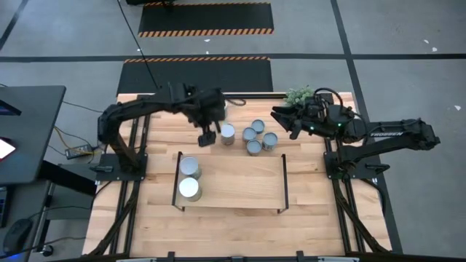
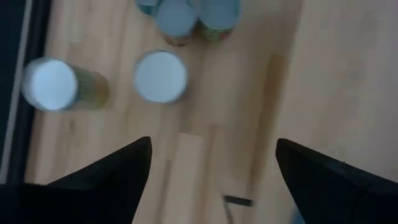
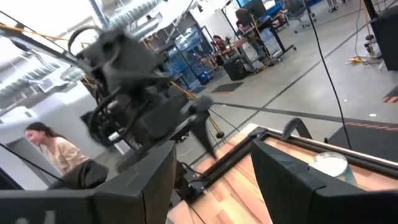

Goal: Pick and place cans onto a shelf
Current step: Put the canned peaches on the shelf

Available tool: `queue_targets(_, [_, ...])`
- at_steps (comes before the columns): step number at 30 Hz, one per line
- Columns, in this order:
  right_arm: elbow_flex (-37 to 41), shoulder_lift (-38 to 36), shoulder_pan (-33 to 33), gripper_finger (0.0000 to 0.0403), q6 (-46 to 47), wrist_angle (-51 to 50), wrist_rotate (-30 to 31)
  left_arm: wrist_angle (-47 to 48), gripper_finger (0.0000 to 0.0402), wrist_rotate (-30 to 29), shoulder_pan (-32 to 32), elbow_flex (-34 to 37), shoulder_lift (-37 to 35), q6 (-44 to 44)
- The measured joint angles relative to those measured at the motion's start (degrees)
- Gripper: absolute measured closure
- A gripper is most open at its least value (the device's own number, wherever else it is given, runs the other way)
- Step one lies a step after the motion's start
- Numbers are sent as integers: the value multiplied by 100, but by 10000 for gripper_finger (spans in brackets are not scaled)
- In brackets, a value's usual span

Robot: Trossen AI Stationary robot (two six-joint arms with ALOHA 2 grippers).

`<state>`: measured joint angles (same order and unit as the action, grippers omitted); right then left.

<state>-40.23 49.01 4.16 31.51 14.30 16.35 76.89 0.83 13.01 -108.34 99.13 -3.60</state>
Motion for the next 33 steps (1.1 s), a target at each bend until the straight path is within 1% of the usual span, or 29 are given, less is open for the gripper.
queue_targets(5, [0,132,80,186,0,24,-1,-196,54,20,591,0,210,-684])
queue_targets(7, [0,174,129,186,0,8,-1,-355,54,64,813,0,364,-821])
queue_targets(11, [0,200,223,186,42,-71,-18,-557,54,358,1079,0,660,-922])
queue_targets(15, [0,208,245,186,53,-394,-110,-795,54,703,1103,2,879,-1230])
queue_targets(17, [0,211,248,186,127,-540,-113,-1016,54,723,1074,2,972,-1249])
queue_targets(25, [0,208,316,186,136,-547,-129,-1819,52,694,989,0,1484,-1210])
queue_targets(29, [0,208,318,186,138,-546,-146,-2013,49,705,957,0,1732,-1213])
queue_targets(33, [0,208,317,186,146,-546,-148,-1921,49,698,964,2,1962,-1238])
